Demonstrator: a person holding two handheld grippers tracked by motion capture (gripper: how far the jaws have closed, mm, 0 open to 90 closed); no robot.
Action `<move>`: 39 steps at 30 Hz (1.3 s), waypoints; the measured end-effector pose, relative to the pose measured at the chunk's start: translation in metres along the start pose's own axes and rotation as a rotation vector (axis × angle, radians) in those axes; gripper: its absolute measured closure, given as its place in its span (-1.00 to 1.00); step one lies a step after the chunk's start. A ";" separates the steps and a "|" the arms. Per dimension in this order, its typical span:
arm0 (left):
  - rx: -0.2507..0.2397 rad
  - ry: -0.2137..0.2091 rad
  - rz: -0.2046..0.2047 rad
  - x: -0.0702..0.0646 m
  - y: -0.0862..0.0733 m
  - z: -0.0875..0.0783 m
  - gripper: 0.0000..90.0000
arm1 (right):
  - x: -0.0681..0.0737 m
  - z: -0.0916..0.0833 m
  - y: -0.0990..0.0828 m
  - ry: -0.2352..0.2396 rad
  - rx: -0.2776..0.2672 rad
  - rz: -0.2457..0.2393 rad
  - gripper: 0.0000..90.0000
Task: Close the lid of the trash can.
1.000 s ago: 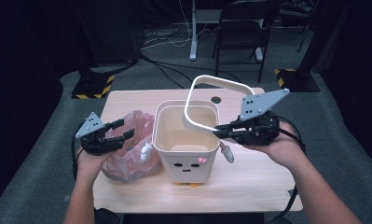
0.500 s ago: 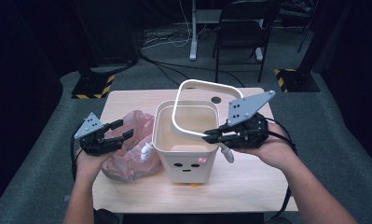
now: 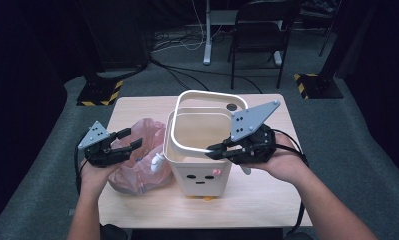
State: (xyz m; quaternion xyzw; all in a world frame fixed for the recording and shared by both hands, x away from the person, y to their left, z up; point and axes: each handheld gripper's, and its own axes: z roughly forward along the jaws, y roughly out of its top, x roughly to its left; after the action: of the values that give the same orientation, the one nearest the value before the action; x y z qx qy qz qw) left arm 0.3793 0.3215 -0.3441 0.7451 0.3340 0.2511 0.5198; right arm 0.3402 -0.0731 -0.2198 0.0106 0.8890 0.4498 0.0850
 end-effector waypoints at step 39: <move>0.003 0.004 -0.002 0.000 -0.001 -0.001 -0.08 | 0.000 0.023 0.006 0.067 0.041 -0.021 0.87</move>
State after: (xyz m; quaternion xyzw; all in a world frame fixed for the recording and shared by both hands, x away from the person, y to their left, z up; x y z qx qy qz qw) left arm 0.3784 0.3226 -0.3447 0.7452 0.3361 0.2514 0.5182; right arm 0.3431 -0.0513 -0.2283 -0.0122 0.9005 0.4306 0.0599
